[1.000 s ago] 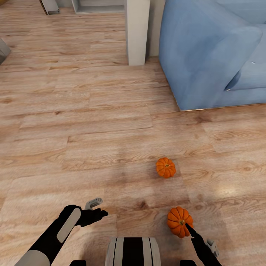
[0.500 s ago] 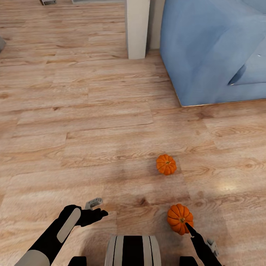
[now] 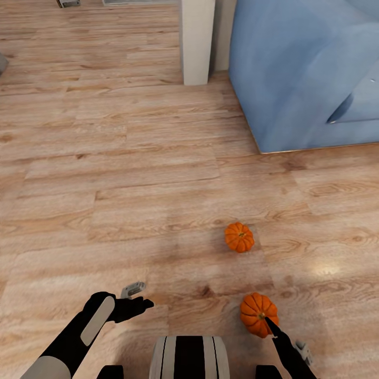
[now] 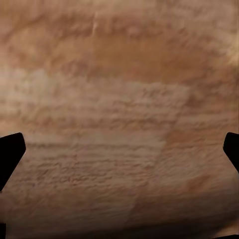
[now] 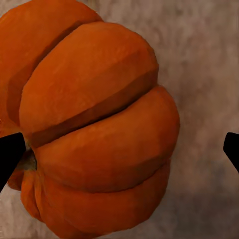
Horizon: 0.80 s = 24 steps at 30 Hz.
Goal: Place each of the two pumpkins and all three candles from the living room inside a cabinet in the living room (use any cabinet), then make sure every cabinet is closed, and position the cauldron so it is next to a table in the living room.
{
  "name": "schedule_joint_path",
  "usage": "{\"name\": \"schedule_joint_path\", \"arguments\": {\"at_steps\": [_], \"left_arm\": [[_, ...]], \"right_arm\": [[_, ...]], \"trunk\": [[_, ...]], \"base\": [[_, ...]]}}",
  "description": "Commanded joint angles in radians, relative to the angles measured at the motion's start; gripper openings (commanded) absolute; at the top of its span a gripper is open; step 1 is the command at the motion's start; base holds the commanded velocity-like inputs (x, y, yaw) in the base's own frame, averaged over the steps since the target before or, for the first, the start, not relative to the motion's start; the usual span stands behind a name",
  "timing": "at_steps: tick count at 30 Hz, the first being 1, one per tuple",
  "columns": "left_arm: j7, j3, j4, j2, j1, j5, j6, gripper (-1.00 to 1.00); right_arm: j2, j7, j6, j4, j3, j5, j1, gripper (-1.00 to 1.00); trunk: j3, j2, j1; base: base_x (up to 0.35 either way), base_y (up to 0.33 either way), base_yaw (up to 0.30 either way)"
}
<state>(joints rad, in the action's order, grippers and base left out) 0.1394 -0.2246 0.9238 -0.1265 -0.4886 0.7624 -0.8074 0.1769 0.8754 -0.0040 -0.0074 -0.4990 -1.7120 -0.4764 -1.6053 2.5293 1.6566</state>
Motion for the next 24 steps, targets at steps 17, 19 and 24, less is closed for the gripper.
{"name": "schedule_joint_path", "arguments": {"at_steps": [17,19,24], "left_arm": [[0.009,-0.006,0.0,0.0,-0.001,0.009,-0.001,1.0],[0.009,-0.007,0.0,0.001,-0.001,0.009,-0.001,1.0],[0.009,-0.007,0.0,0.001,-0.001,0.009,-0.001,1.0]], "right_arm": [[0.0,-0.012,0.004,0.001,-0.035,-0.005,-0.001,1.0],[0.0,-0.012,0.004,0.001,-0.036,-0.005,-0.001,1.0],[0.0,-0.012,0.004,0.001,-0.038,-0.005,-0.001,1.0]], "trunk": [[-0.001,0.0,0.0],[-0.001,0.0,0.0],[-0.001,0.0,0.0]], "base": [[0.051,0.05,0.0],[0.004,0.002,0.0],[0.001,0.0,0.0]]}}
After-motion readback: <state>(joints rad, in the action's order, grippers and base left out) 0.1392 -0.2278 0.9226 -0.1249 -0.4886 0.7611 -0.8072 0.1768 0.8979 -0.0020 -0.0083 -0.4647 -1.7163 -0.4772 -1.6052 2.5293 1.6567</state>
